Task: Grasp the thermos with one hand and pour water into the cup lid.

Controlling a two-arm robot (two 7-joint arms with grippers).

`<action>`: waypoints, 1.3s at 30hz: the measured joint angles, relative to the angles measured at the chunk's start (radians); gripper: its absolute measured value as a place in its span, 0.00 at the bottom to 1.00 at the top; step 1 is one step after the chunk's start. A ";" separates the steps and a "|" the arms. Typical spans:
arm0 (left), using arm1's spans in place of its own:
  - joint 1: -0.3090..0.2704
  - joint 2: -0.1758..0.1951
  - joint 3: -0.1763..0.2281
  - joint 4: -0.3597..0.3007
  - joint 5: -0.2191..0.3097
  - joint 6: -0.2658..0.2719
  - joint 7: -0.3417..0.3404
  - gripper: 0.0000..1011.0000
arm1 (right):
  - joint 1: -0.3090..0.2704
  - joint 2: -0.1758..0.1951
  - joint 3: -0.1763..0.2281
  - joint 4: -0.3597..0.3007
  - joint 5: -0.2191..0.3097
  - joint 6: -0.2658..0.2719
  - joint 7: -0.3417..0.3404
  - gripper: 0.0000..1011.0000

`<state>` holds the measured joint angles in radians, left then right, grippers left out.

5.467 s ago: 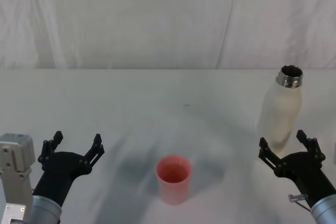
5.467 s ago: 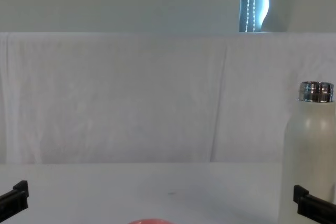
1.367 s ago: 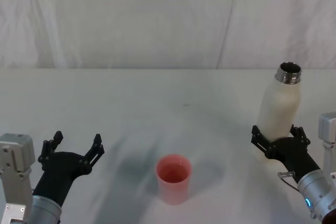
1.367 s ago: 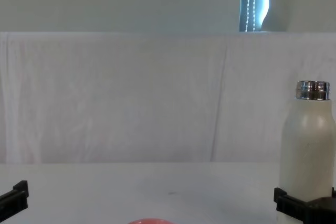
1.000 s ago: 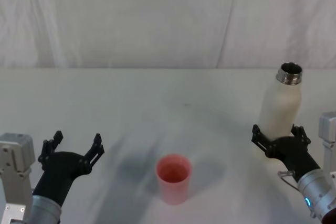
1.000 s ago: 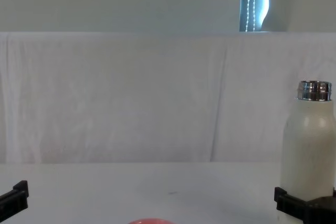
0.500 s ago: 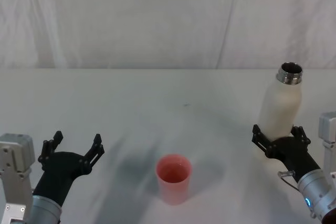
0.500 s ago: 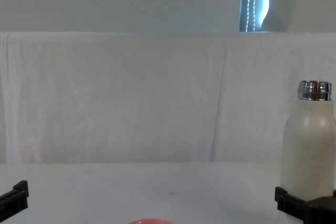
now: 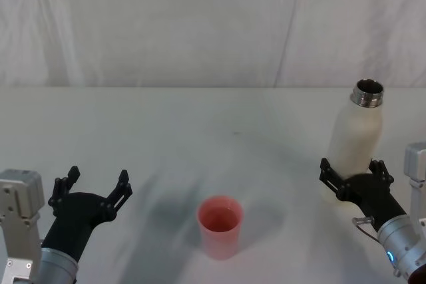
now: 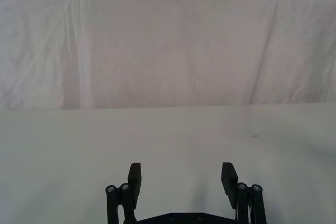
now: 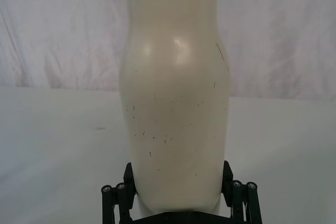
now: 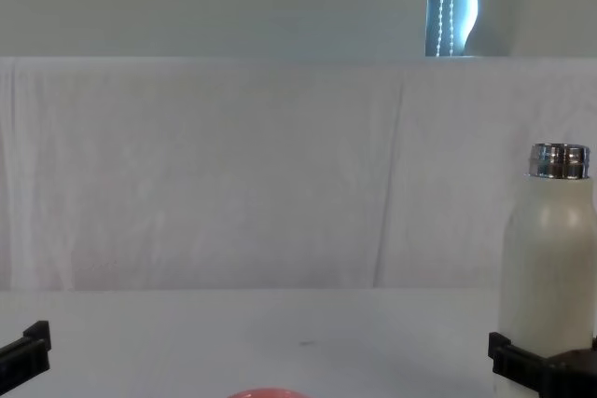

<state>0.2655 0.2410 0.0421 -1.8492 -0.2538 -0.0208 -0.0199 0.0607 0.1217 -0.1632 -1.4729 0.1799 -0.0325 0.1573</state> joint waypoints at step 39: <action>0.000 0.000 0.000 0.000 0.000 0.000 0.000 0.99 | -0.069 0.038 -0.019 -0.133 -0.222 -0.076 -0.067 0.95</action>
<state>0.2655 0.2410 0.0422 -1.8492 -0.2538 -0.0208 -0.0199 -0.0085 0.1595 -0.1825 -1.6059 -0.0421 -0.1088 0.0899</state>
